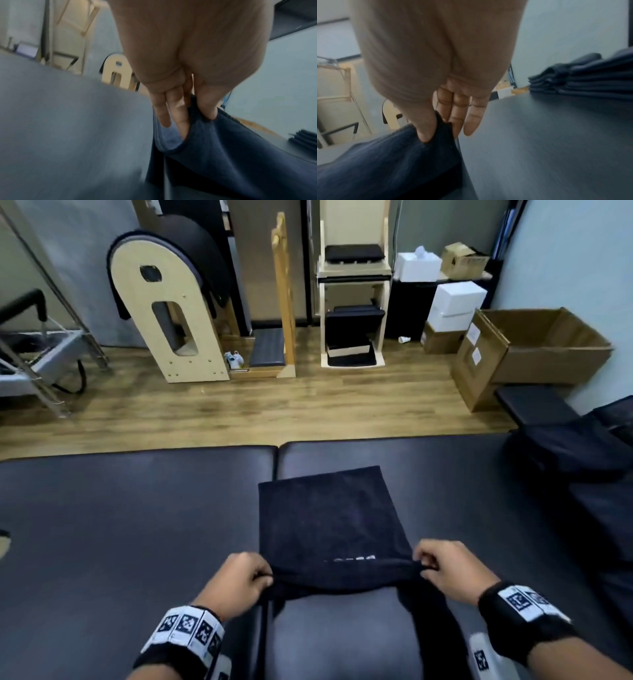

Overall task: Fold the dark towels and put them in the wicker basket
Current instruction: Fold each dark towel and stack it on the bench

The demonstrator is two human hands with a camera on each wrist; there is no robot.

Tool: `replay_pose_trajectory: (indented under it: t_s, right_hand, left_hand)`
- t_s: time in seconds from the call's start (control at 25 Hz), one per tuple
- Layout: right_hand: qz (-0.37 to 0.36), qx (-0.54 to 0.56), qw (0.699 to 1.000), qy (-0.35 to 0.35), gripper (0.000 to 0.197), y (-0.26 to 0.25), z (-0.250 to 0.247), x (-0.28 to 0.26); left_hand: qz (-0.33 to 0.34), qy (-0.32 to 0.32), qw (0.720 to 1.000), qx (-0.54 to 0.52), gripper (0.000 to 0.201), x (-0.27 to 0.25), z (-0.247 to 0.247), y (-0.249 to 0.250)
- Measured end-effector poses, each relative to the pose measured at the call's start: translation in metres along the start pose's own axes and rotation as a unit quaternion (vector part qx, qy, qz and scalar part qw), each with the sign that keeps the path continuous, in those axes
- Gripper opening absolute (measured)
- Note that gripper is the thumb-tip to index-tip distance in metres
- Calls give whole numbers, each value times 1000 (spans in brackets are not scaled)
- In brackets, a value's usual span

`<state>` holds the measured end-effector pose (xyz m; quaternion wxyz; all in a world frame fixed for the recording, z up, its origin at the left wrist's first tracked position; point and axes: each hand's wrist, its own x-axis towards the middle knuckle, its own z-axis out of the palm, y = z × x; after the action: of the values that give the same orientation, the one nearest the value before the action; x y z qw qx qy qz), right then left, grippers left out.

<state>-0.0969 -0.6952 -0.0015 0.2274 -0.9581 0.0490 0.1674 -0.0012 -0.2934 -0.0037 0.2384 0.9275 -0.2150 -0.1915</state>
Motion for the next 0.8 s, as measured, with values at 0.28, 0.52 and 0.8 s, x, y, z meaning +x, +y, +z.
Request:
replay_pose_trajectory:
  t_s: [0.28, 0.52, 0.8]
  right_hand:
    - [4, -4, 988, -153, 7, 5, 21, -52]
    - [-1, -13, 1000, 13, 10, -28, -30, 30]
    - [40, -97, 994, -29, 59, -40, 5, 75]
  left_hand:
    - [-139, -119, 979, -92, 19, -63, 37, 8]
    - [-119, 23, 992, -29, 17, -8, -24, 22]
    - [-134, -63, 983, 110, 40, 73, 4, -3]
